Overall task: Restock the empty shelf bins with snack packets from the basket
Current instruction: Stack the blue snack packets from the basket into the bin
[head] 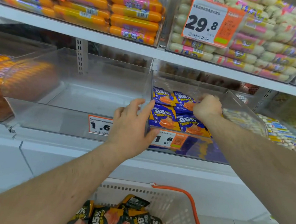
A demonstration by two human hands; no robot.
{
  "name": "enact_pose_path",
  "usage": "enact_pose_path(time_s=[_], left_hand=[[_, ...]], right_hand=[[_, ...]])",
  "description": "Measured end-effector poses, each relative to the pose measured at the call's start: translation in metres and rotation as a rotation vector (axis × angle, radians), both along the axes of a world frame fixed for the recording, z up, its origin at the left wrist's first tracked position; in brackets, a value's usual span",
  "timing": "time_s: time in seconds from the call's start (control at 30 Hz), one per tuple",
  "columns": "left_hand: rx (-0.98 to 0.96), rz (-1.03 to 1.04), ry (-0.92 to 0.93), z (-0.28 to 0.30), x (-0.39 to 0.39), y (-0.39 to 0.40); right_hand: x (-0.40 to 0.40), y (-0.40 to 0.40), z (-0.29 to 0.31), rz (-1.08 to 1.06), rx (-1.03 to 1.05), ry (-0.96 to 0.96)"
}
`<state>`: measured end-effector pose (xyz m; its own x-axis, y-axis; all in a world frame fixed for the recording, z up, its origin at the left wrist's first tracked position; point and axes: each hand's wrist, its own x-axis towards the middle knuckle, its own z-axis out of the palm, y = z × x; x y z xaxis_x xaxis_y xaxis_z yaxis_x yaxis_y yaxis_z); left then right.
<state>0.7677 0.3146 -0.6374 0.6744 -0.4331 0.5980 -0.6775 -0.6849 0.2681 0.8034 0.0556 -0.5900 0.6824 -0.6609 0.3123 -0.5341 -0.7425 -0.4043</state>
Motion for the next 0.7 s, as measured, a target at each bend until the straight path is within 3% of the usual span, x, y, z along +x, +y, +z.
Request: enact_pose_path(time_s=[0.07,0.13,0.2,0.3,0.37,0.47,0.6,0.7], left_hand=[[-0.060,-0.074,-0.227,-0.010,-0.009,0.005],[0.046,-0.248,-0.264,-0.019,-0.023,0.014],[0.350,-0.371,0.032,-0.026,-0.041,0.026],[0.775,-0.357,0.460,-0.046,-0.051,0.045],[0.926,-0.346,0.613,-0.062,-0.056,0.059],[1.034,-0.354,0.723,-0.081,-0.064,0.077],[1.120,-0.322,0.782,-0.087,-0.074,0.095],[1.130,-0.318,0.802,-0.093,-0.077,0.101]], right_hand=[[-0.018,0.019,0.000,0.164,-0.205,-0.328],[-0.045,0.048,-0.003,0.416,-0.384,-0.631],[-0.075,0.083,-0.023,0.625,-0.408,-0.730],[-0.118,0.137,-0.073,0.818,-0.283,-0.666],[-0.141,0.161,-0.117,0.912,-0.189,-0.516],[-0.166,0.182,-0.179,1.033,-0.105,-0.132],[-0.196,0.204,-0.246,1.161,-0.009,0.623],[-0.215,0.218,-0.283,1.210,-0.008,1.050]])
